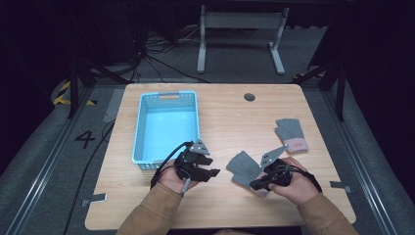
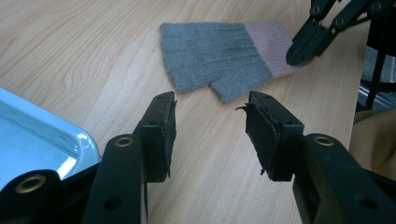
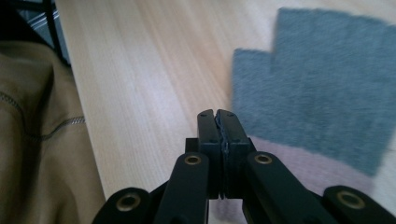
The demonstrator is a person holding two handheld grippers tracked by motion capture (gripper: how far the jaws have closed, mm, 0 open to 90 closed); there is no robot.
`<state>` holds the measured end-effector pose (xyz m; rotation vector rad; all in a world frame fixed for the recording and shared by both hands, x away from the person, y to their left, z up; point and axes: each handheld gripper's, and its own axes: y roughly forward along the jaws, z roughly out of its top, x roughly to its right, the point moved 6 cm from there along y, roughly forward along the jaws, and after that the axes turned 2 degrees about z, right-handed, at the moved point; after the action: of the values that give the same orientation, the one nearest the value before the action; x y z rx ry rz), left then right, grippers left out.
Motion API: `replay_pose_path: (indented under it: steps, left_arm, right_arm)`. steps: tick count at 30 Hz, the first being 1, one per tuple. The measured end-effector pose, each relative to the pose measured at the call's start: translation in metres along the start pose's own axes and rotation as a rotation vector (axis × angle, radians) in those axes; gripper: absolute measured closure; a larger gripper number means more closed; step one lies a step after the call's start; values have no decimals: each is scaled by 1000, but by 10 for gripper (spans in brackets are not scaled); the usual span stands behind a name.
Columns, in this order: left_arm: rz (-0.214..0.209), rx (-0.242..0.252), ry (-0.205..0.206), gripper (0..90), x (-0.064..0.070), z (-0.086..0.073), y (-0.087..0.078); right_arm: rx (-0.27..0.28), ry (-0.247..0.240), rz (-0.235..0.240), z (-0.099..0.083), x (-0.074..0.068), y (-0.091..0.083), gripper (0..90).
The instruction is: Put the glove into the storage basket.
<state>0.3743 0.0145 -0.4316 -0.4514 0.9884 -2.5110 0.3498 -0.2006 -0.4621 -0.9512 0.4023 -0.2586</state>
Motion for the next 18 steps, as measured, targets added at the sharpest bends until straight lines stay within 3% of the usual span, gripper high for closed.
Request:
replay_pose_path:
  steps: [3,18]
  left_arm:
    - [0,5,-8,531,0,0,0]
    - [-1,2,-6,531,-1,0,1]
  right_arm:
    - [-29,-10,31,-2,-5,6,900]
    - [-93,-36,35,-7,-8,20,900]
